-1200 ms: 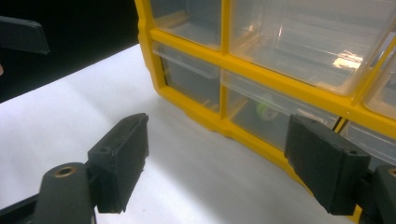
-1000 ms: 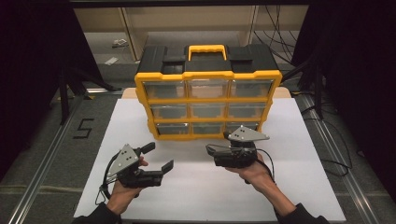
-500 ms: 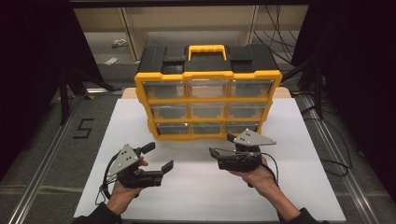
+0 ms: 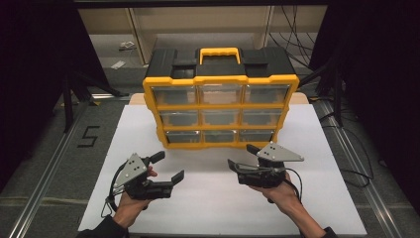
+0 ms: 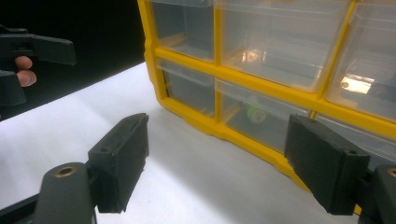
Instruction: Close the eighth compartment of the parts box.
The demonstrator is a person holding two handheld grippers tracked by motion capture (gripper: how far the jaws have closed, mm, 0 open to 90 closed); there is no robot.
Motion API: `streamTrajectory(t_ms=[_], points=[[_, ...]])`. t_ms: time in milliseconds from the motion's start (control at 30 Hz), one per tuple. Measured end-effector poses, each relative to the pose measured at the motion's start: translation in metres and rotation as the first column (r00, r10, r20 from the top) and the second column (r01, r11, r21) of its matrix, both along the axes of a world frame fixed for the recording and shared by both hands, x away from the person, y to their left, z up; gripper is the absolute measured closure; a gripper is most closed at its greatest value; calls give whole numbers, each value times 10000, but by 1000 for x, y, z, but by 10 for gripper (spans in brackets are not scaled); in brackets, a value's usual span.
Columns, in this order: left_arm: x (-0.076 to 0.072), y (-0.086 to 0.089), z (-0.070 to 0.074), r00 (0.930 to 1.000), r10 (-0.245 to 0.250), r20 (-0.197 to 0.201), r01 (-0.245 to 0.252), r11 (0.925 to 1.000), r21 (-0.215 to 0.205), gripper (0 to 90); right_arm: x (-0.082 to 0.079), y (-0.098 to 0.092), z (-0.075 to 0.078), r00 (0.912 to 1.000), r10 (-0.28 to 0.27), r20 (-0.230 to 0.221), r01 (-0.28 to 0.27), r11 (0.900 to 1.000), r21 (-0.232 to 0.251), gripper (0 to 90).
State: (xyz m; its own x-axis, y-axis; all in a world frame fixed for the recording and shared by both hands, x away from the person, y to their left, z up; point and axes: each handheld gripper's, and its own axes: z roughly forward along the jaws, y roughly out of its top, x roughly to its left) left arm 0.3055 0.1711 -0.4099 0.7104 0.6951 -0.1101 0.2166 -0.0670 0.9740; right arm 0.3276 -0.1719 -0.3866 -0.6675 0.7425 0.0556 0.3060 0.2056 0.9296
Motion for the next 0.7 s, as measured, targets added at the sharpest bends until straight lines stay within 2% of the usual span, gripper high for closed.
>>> streamTrajectory(t_ms=[700], points=[[0,0,0,10000,24,-7,-24,10000,45,107,-11,-13,2,9996,-66,262,61,9998,174,223]])
